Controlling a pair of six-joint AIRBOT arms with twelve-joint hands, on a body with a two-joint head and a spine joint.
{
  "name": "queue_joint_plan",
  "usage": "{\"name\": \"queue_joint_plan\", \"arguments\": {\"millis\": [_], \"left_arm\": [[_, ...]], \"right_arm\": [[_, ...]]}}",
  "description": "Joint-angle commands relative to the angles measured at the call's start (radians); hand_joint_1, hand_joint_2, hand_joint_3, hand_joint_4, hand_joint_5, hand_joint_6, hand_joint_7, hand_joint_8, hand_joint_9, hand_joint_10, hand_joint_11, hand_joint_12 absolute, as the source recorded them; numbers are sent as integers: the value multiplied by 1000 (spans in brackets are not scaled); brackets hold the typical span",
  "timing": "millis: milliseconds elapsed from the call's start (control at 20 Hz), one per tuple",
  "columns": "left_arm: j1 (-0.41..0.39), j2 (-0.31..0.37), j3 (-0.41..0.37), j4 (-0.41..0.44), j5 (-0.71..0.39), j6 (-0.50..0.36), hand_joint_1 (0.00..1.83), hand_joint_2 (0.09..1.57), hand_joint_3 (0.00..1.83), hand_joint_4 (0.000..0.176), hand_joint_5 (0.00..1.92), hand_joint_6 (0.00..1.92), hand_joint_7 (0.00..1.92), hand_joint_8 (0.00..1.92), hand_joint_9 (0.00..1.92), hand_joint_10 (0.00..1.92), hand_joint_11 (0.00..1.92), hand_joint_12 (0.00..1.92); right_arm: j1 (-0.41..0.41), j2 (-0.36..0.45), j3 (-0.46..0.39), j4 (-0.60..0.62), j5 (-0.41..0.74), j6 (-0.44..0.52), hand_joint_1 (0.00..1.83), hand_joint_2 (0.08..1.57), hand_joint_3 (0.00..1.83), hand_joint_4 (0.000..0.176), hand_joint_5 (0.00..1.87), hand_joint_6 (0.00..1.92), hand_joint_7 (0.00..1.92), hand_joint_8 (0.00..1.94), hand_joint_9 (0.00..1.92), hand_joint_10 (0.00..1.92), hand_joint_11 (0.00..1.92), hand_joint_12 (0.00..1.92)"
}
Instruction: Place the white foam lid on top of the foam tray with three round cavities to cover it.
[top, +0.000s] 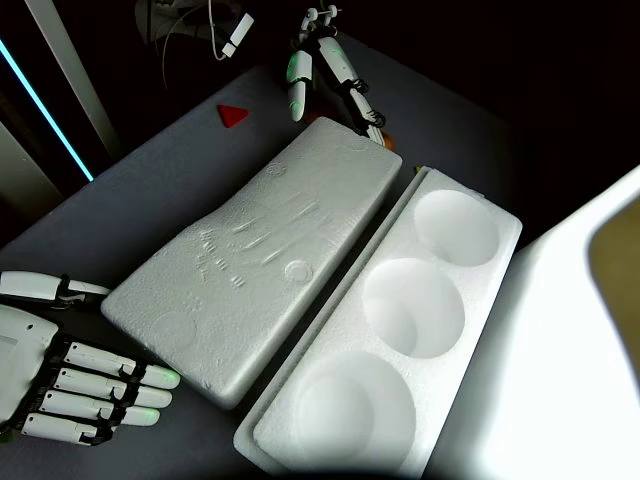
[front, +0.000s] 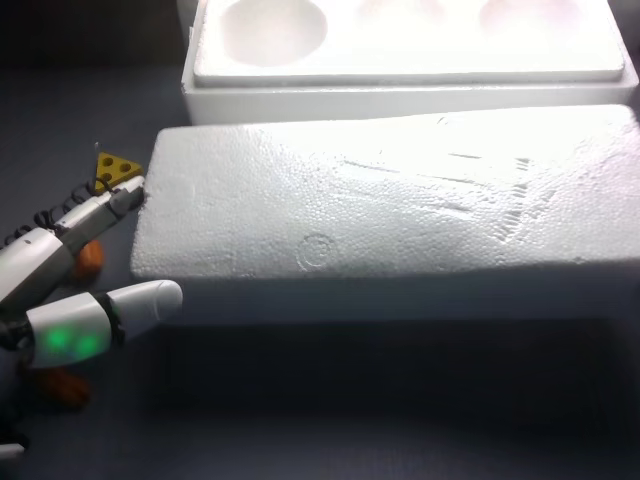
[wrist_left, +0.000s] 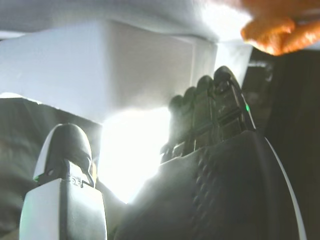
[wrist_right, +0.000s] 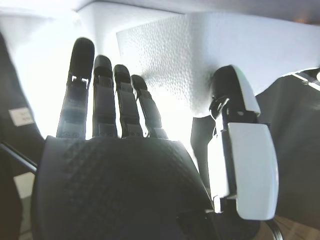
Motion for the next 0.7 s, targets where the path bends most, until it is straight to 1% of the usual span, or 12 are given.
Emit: {"name": "queue_joint_plan", "arguments": {"millis": [0,50,100,150,200,250,350,400,450,500,550,650], "left_arm": [[-5,10,-10,66,-158,-6,445,1105,0,6,108,15,0,0,0,0,0,0],[-5,21,-20,74,-172,-6,447,1103,0,11,108,14,0,0,0,0,0,0],[-5,32,-31,83,-187,-6,437,1109,0,5,107,13,0,0,0,0,0,0],[-5,45,-42,94,-206,-6,431,1104,0,8,109,14,0,0,0,0,0,0],[-5,58,-51,103,-222,-4,420,1106,0,4,106,12,0,0,0,0,0,0],[-5,68,-60,110,-233,0,434,1109,0,10,102,9,0,0,0,0,0,0],[-5,89,-77,124,-260,5,416,1108,0,13,89,3,0,0,0,0,0,0],[-5,97,-83,131,-273,7,404,1109,1,15,82,0,0,0,0,0,0,0],[-8,104,-86,133,-283,11,413,1111,1,6,88,3,0,0,0,0,0,0],[-14,110,-85,136,-289,11,434,1109,0,4,97,6,0,0,0,0,0,0],[-18,111,-81,136,-289,11,453,1110,0,0,96,6,0,0,0,0,0,0],[-36,109,-65,136,-275,12,445,1107,0,0,105,9,0,0,0,0,0,0]], "right_arm": [[2,17,-7,-49,153,13,401,1228,16,0,28,0,33,0,69,68,0,1414],[-7,30,-19,-56,171,16,413,1236,9,0,27,1,22,1,56,66,0,1351],[-15,43,-30,-63,190,20,379,1231,3,0,26,1,20,1,35,60,0,1236],[-21,59,-42,-74,209,24,389,1244,3,0,21,1,13,1,22,59,0,1159],[-22,72,-54,-88,227,27,385,1256,3,0,9,2,6,2,17,59,0,1094],[-22,80,-60,-102,243,35,398,1261,3,0,1,0,4,2,15,59,0,1084],[-22,98,-75,-123,274,38,413,1236,0,0,11,3,2,0,3,57,0,1002],[-22,106,-79,-128,285,38,380,1234,0,0,1,0,4,0,3,56,0,889],[-22,111,-81,-131,293,38,360,1241,1,0,0,0,0,0,1,51,0,728],[-22,114,-79,-132,299,37,365,1231,0,0,21,6,28,4,32,59,0,729],[-22,114,-75,-132,300,37,372,1233,0,0,27,6,44,5,53,64,0,777],[-19,113,-59,-129,297,38,393,1224,0,0,31,4,44,3,43,63,0,884]]}}
